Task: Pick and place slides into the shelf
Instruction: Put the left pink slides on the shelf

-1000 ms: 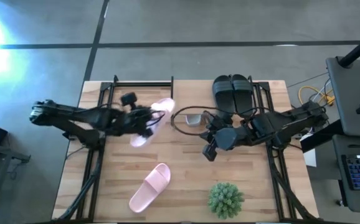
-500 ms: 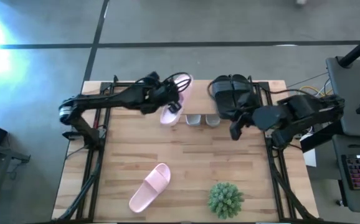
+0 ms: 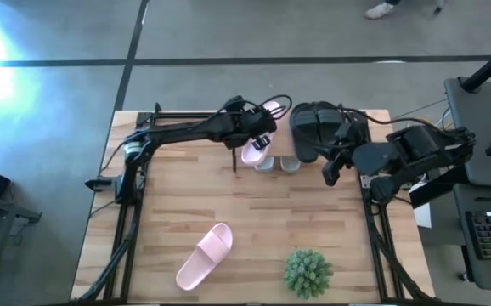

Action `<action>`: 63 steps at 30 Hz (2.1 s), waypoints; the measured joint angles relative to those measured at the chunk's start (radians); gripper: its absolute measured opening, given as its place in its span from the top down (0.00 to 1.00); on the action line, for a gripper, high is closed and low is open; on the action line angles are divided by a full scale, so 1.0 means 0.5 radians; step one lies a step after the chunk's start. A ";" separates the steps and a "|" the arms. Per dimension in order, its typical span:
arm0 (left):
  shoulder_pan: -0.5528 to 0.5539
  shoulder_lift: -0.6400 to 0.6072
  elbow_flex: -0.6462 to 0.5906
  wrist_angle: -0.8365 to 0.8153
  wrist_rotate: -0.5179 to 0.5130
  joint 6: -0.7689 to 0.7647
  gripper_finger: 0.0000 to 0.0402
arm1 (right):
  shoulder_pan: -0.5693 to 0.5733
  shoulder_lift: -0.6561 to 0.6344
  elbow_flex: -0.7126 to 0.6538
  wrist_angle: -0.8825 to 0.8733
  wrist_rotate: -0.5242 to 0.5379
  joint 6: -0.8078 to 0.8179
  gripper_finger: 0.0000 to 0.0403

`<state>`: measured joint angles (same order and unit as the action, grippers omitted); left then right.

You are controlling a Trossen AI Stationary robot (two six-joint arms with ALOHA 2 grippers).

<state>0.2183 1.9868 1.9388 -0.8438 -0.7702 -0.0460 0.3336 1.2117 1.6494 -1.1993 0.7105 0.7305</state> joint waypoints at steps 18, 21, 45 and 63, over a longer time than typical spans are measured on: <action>0.082 0.035 -0.012 -0.326 -0.193 -0.002 1.00 | 0.000 -0.001 -0.038 -0.019 0.154 -0.018 0.98; 0.081 0.035 -0.014 -0.333 -0.207 0.006 1.00 | 0.000 -0.001 -0.038 -0.019 0.154 -0.016 0.98; 0.058 0.023 -0.051 -0.331 -0.134 0.002 1.00 | 0.000 -0.001 -0.180 -0.021 -0.129 0.332 0.98; 0.058 0.023 -0.062 -0.317 -0.085 0.055 1.00 | -0.046 -0.127 -0.896 0.239 -0.085 1.167 0.98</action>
<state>0.2470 1.9984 1.9079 -1.0021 -0.8126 -0.0187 0.3106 1.1481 1.2015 -1.0800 0.6680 1.3140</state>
